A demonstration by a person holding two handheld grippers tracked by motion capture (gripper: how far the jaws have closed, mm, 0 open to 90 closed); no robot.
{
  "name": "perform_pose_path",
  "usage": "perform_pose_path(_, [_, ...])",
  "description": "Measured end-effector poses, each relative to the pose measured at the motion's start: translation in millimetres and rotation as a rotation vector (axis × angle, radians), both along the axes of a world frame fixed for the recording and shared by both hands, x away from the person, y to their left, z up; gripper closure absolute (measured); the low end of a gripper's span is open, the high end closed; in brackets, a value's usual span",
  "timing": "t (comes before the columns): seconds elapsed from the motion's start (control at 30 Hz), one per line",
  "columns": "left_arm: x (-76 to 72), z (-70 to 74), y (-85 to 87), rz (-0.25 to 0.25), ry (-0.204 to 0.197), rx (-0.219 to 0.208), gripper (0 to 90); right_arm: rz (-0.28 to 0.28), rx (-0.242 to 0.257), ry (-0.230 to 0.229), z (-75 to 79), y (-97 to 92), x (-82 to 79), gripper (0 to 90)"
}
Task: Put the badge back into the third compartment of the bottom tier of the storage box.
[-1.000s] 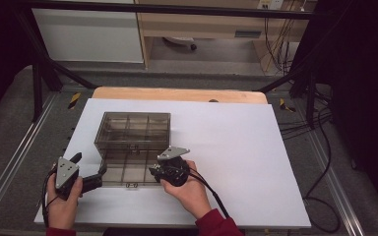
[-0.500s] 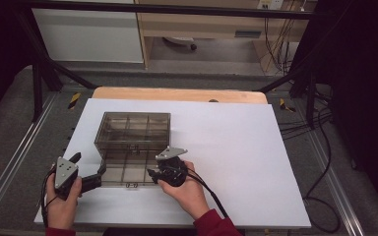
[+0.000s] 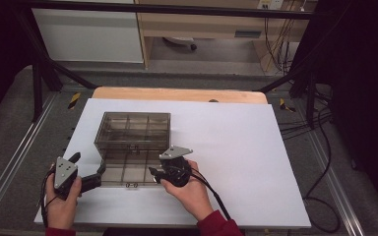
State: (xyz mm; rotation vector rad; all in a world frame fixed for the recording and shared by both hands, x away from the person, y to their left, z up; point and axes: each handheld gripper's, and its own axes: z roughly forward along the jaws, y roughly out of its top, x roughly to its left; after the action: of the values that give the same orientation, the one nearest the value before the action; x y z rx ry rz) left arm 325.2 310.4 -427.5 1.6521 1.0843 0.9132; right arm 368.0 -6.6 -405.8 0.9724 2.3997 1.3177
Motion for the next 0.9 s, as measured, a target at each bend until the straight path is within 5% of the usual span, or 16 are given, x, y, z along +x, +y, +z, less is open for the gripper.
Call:
perform_pose_path(0.57, [-2.4, 1.0, 0.8, 0.008, 0.006, 0.004, 6.4, 0.013, 0.004, -0.049, 10.0, -14.6, -10.3, 46.0])
perform_pose_path(0.9, [-4.1, 0.0, -2.7, -0.019, -0.007, -0.038, 6.1, 0.018, 0.019, -0.086, 7.7, -26.4, -12.3, 43.3])
